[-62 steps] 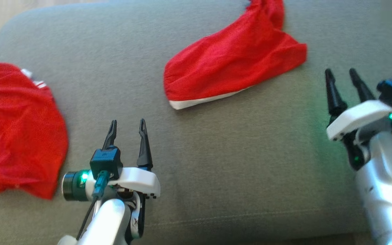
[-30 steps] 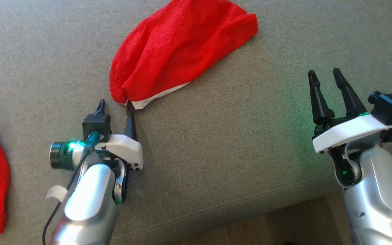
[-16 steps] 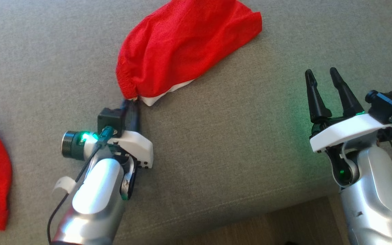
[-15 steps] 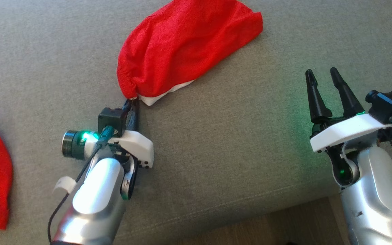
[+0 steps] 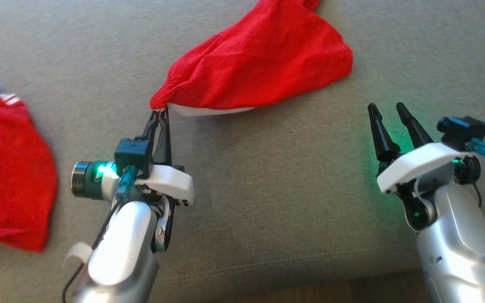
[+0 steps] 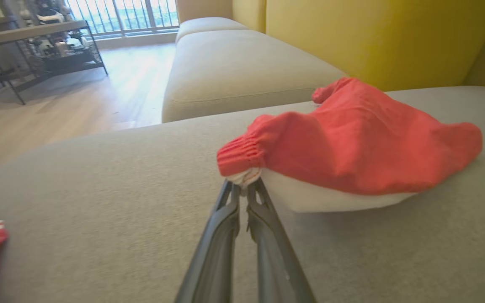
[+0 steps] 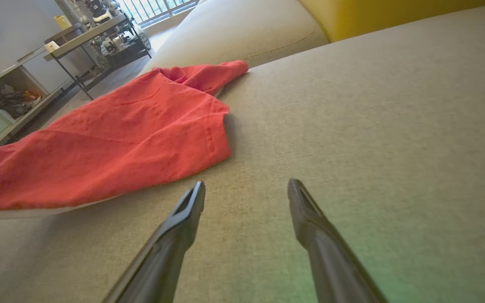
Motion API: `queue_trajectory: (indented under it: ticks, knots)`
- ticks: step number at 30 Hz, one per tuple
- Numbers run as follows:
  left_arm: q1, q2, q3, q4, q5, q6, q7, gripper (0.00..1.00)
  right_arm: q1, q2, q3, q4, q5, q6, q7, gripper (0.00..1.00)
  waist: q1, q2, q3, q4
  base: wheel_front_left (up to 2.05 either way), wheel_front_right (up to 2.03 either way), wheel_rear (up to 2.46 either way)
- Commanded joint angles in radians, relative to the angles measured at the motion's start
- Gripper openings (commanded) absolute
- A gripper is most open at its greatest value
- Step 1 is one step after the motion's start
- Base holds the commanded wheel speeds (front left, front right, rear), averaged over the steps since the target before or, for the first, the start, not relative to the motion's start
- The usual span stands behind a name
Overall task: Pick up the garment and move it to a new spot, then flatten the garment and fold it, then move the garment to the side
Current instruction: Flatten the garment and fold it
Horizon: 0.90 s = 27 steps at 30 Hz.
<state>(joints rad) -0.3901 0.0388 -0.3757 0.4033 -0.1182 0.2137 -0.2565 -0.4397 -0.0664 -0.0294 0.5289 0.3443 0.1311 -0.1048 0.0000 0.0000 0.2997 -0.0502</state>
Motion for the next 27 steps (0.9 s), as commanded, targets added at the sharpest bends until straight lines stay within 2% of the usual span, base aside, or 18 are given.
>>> queue_trajectory:
  ticks: [1, 7, 12, 20, 27]
  knots:
    - [-0.008, 0.011, 0.035, -0.05, 0.012, 0.012, -0.005, 0.0, -0.044, 0.011, 0.021, -0.014, 0.004, 0.0, 0.004, 1.0, 0.0, 0.0, -0.007, 0.036, 0.0, 0.0, 0.0]
    - [0.028, 0.011, 0.028, -0.118, 0.024, 0.03, -0.005, 0.0, -0.096, 0.004, 0.048, 0.101, 0.003, 0.0, 0.008, 1.0, 0.0, 0.0, 0.003, 0.1, 0.0, 0.0, 0.0]
    - [0.036, 0.011, 0.009, -0.133, 0.017, 0.038, -0.005, 0.0, -0.136, -0.03, 0.107, 0.189, -0.016, 0.0, -0.003, 1.0, 0.0, 0.0, 0.02, 0.136, 0.0, 0.0, 0.0]
    - [0.022, 0.011, -0.019, -0.14, 0.001, 0.053, -0.005, 0.0, -0.207, -0.081, 0.217, 0.312, -0.057, 0.0, -0.049, 1.0, 0.0, 0.0, 0.044, 0.17, 0.0, 0.0, 0.0]
    - [0.015, 0.011, -0.036, -0.137, -0.012, 0.062, -0.005, 0.0, -0.25, -0.093, 0.291, 0.363, -0.026, 0.0, -0.094, 1.0, 0.0, 0.0, 0.047, 0.182, 0.0, 0.0, 0.0]
